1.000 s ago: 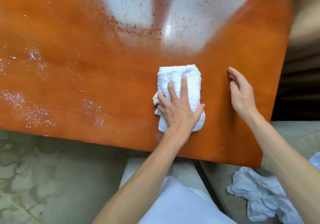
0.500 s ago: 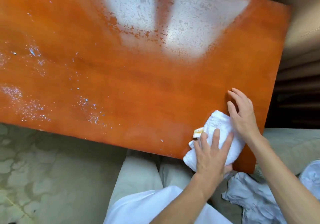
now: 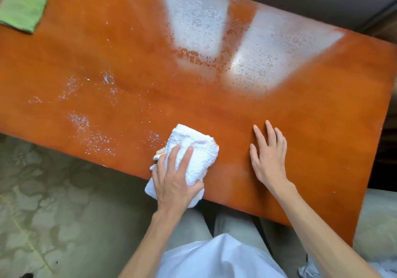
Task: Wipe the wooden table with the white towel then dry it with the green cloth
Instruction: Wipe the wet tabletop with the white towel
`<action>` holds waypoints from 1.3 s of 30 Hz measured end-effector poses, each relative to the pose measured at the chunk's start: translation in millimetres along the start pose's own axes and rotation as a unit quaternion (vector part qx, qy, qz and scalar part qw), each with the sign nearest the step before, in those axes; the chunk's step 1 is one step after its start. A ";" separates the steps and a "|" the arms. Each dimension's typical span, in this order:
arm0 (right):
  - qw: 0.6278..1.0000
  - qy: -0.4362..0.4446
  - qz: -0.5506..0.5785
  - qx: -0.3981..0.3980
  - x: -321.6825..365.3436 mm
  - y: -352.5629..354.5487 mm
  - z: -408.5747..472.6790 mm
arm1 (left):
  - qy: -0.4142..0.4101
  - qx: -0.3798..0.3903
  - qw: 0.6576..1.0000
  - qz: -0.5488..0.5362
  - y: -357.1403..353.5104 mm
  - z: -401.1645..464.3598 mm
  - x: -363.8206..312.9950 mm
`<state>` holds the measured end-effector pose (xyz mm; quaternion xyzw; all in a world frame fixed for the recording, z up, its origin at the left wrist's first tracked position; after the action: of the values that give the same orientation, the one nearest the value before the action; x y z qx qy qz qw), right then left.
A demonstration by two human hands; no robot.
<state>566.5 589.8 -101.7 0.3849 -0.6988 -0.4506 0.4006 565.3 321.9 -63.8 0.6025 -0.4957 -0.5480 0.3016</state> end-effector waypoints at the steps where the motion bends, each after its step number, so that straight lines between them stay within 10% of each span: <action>1: 1.000 -0.008 -0.001 -0.006 6.9 -1.5 0.3 | 0.007 -0.010 1.000 0.004 8.1 6.8 15.5; 14: 0.998 -0.032 0.015 -0.059 144.2 -41.6 13.3 | 0.122 -0.076 0.989 -0.026 86.2 85.4 189.3; 30: 0.991 -0.074 -0.022 -0.109 144.1 -53.1 14.8 | -0.041 -0.049 0.998 0.001 10.8 105.8 19.6; 39: 0.990 -0.076 0.003 -0.118 150.1 -45.5 13.8 | 0.127 -0.116 0.985 -0.035 59.3 159.8 96.0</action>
<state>504.6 445.7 -116.2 0.2976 -0.6705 -0.5565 0.3901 387.4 242.2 -79.4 0.6450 -0.3652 -0.5313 0.4103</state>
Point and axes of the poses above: each hand's wrist, its own z-axis towards the middle knuckle, its own y-axis out of the back of the hand, x = y × z, the point moved 5 cm from there along z, towards the middle knuckle, and after that the axes turned 3 degrees about -y, right-handed, at the moved point
